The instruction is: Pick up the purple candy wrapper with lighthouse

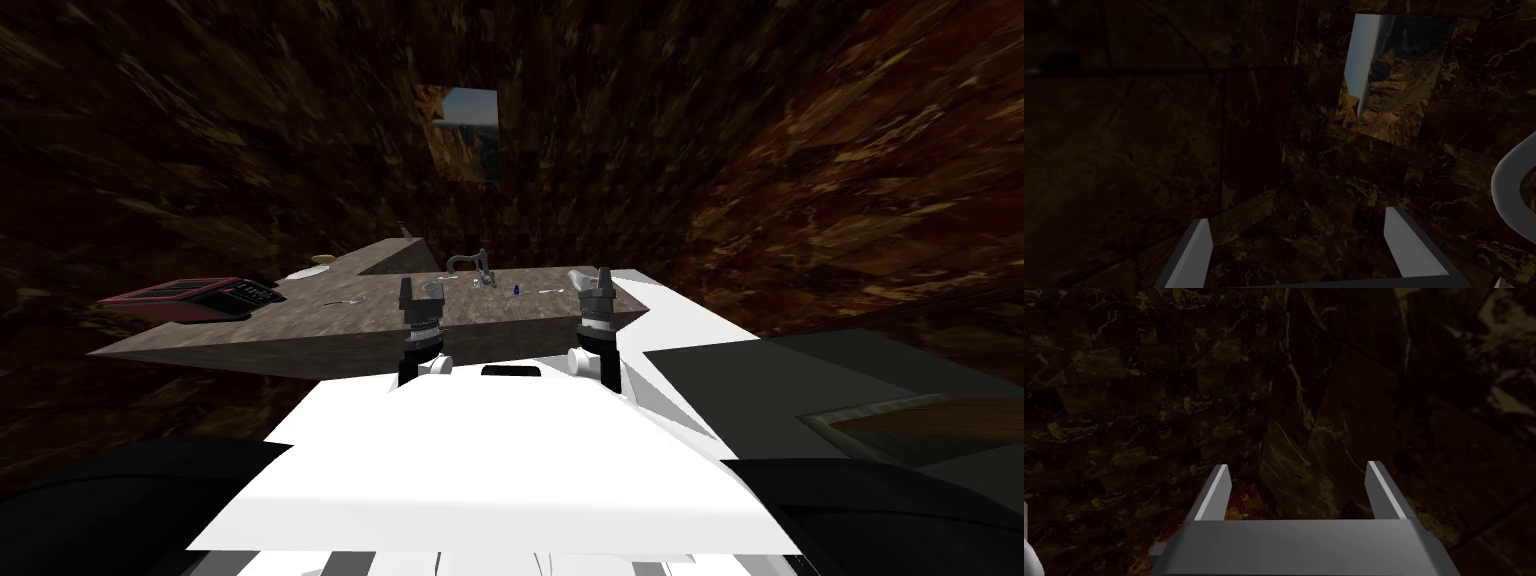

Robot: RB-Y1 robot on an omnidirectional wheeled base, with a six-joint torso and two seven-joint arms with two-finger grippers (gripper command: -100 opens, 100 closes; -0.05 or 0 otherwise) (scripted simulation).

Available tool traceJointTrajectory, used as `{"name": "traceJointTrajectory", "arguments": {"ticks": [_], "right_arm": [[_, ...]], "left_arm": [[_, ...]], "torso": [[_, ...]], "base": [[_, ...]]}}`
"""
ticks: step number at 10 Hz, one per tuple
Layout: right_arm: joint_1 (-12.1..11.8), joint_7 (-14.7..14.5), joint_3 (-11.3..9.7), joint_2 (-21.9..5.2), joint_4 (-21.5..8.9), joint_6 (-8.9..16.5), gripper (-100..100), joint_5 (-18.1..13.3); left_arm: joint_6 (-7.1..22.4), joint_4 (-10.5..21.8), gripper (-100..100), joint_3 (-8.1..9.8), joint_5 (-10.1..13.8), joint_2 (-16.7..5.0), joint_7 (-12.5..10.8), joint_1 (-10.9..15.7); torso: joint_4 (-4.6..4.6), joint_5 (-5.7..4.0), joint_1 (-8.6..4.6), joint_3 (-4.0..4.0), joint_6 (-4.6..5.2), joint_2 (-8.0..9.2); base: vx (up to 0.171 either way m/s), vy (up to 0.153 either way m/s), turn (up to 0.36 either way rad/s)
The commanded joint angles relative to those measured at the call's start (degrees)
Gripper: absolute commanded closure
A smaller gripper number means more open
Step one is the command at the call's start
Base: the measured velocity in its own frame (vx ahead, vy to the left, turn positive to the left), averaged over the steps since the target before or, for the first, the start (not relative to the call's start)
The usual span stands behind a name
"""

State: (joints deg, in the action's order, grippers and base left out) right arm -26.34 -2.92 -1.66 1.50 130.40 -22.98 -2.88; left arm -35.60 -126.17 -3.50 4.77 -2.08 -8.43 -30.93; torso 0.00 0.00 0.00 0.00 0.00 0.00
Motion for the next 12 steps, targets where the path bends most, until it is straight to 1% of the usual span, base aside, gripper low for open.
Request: {"name": "traceJointTrajectory", "arguments": {"ticks": [1,2,4,5,6,7,8,9,10,11,12], "right_arm": [[0.43,-0.42,-0.14,-2.03,-0.13,-0.33,-100,-0.60],[0.86,-0.82,-0.30,-3.71,-0.30,-0.67,-100,-1.23],[2.08,-1.93,-0.79,-7.26,-0.88,-1.66,-100,-3.07],[2.08,-1.93,-0.79,-7.78,-0.88,-1.66,-100,-3.07],[2.85,-2.60,-1.14,-10.03,-1.29,-2.30,-100,-4.27],[3.71,-3.32,-1.55,-11.67,-1.79,-3.01,-100,-5.65],[3.71,-3.32,-1.55,-12.38,-1.79,-3.01,-100,-5.65],[4.64,-4.09,-2.04,-14.66,-2.39,-3.81,-100,-7.18],[5.66,-4.88,-2.57,-16.33,-3.08,-4.66,-100,-8.86],[5.66,-4.88,-2.57,-17.33,-3.08,-4.66,-100,-8.86],[6.74,-5.68,-3.17,-19.37,-3.86,-5.58,-100,-10.68]], "left_arm": [[0.00,0.00,0,0.00,0.00,0.00,0.00,0.00],[0.00,0.00,0,0.00,0.00,0.00,0.00,0.00],[0.00,0.00,0,0.01,0.00,-0.01,0.00,0.00],[0.00,0.00,0,0.01,0.00,-0.02,0.00,0.00],[0.00,0.00,0,0.01,0.00,-0.01,0.00,0.00],[0.00,0.00,0,0.01,0.00,-0.01,0.00,0.00],[0.00,0.00,0,0.01,0.00,-0.01,0.00,0.01],[0.00,0.00,0,0.01,0.00,-0.01,0.00,0.00],[0.00,0.00,0,0.01,0.00,-0.01,0.00,0.01],[0.00,0.00,0,0.01,0.00,-0.02,0.00,0.01],[0.00,0.00,0,0.02,0.00,-0.02,0.00,0.00]], "torso": [[0.00,0.00,0.00,0.00,0.00,0.00],[0.00,-0.02,-0.12,0.00,-0.01,0.00],[0.00,-0.10,-0.48,0.00,-0.02,-0.01],[-0.01,-0.13,-0.62,-0.02,-0.01,-0.04],[-0.01,-0.12,-0.49,-0.03,0.01,-0.04],[0.00,-0.10,-0.45,-0.01,-0.01,-0.01],[0.01,-0.13,-0.59,0.03,-0.02,0.05],[0.01,-0.13,-0.54,0.01,0.02,0.02],[0.00,-0.11,-0.47,0.01,-0.02,0.02],[0.01,-0.15,-0.74,0.02,-0.02,0.04],[0.00,-0.17,-0.68,0.00,0.02,0.00]], "base": [[-0.001,-0.033,0.052],[-0.005,-0.077,0.093],[0.007,-0.146,0.144],[0.008,-0.115,0.054],[-0.008,-0.104,0.119],[-0.028,-0.155,0.241],[-0.014,-0.133,0.092],[-0.016,-0.110,0.176],[-0.029,-0.201,0.299],[-0.018,-0.173,0.111],[-0.010,-0.139,0.204]]}}
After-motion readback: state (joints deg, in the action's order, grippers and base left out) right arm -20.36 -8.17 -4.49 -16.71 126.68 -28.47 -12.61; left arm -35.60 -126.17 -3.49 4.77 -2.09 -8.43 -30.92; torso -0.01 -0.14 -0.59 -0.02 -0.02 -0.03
